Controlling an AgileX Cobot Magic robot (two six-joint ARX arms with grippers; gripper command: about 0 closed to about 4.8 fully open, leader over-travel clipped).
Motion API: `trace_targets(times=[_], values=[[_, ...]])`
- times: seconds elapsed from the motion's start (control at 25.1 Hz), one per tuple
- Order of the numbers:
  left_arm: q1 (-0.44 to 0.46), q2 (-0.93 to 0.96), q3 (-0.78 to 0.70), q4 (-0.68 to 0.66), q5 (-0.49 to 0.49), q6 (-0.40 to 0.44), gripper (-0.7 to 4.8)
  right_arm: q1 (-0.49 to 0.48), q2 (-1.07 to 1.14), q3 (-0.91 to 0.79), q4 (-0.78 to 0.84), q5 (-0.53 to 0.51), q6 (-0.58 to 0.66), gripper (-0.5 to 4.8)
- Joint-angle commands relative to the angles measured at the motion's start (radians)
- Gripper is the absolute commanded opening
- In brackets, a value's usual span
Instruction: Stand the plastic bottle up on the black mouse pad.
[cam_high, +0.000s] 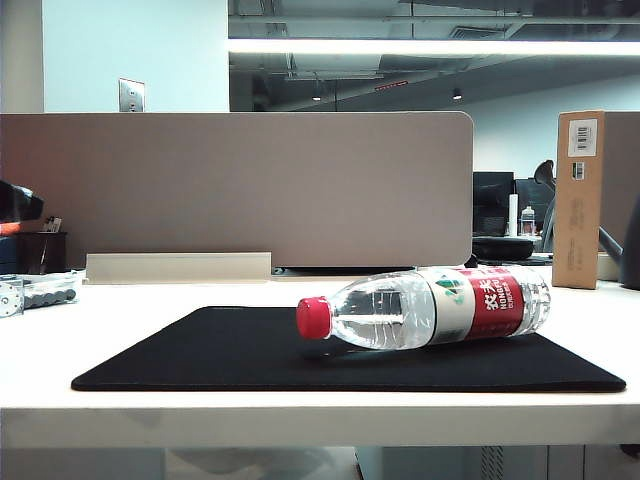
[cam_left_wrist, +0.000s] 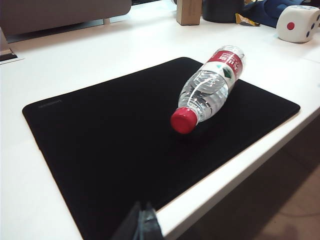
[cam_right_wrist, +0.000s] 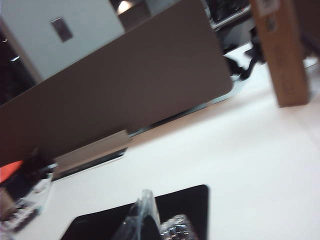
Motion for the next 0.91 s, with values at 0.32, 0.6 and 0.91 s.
trace_targets(times=[0.32,0.6,0.91], values=[[-0.001,0.001,0.004,0.010,0.001,-0.003,-0.04,0.010,0.715,0.602,-0.261,-0.302,-0.439,-0.05],[-0.001,0.001,0.004,0.008,0.001,-0.003,-0.04,0.182,1.433,1.276,-0.869,-0.309,-0.954,1.36],[0.000,0.001,0.004,0.008,0.000,-0.003,-0.04,0.406,1.833,1.574,-1.111,-0.103,-1.177,4.79]])
